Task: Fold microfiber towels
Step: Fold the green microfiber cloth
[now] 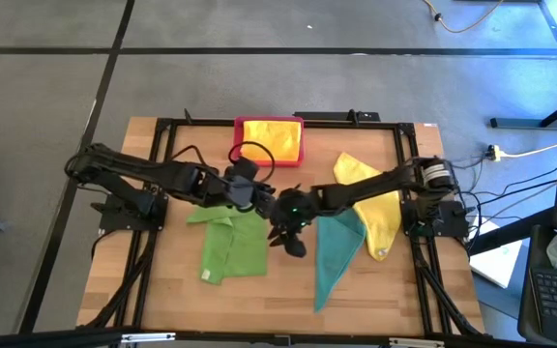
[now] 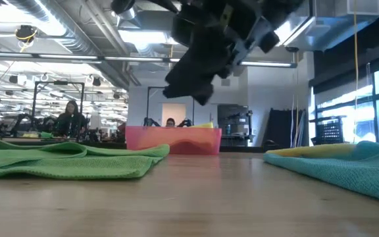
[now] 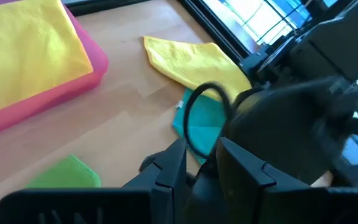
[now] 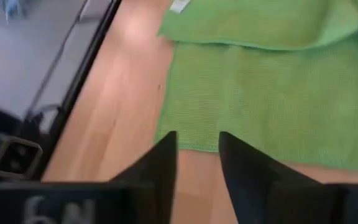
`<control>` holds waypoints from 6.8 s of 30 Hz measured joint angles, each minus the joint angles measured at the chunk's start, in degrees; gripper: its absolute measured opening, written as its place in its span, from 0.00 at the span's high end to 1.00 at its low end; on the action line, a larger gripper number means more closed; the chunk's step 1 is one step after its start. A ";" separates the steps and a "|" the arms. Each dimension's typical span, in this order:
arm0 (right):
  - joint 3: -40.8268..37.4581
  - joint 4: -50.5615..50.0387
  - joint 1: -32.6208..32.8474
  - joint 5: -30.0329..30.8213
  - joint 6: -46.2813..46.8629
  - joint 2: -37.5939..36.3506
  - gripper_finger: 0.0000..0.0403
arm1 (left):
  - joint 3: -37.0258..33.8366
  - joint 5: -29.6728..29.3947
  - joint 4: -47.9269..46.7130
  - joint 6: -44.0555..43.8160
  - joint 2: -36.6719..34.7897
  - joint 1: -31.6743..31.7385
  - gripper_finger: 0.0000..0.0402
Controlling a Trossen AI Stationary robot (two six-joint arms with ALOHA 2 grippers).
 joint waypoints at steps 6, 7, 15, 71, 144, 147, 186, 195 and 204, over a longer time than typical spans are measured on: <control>6.01 -4.44 0.01 -0.03 -14.40 4.96 0.95 | 0.00 0.49 -3.83 -1.51 -2.96 -0.18 0.80; 6.07 -4.26 0.00 0.00 -15.02 5.56 0.97 | 0.00 0.55 -4.92 -2.63 -3.39 -0.31 0.80; 6.06 -1.85 -0.51 0.12 -15.17 10.29 0.98 | 0.00 0.01 -9.69 -4.55 -3.96 -1.81 0.80; 5.51 -32.88 -3.86 -1.52 -16.34 0.68 0.97 | -0.13 11.88 -22.85 -1.16 13.12 -6.02 0.79; -31.22 -1.00 -4.92 6.26 17.39 -26.40 0.97 | -21.62 33.76 -1.96 15.81 13.32 -8.26 0.81; -31.22 -0.13 -4.94 8.58 19.96 -26.38 0.97 | -24.66 35.72 -1.97 15.47 13.39 -6.73 0.81; -31.20 0.66 -1.88 10.93 20.60 -26.38 0.97 | -24.41 27.65 4.47 18.40 11.32 -10.43 0.51; -31.20 1.45 -1.18 12.02 20.59 -26.36 0.97 | -24.44 28.22 1.59 13.39 13.21 -10.12 0.51; -31.20 6.60 -0.31 11.83 18.51 -26.04 0.97 | -24.44 25.81 0.94 8.23 13.21 -10.10 0.51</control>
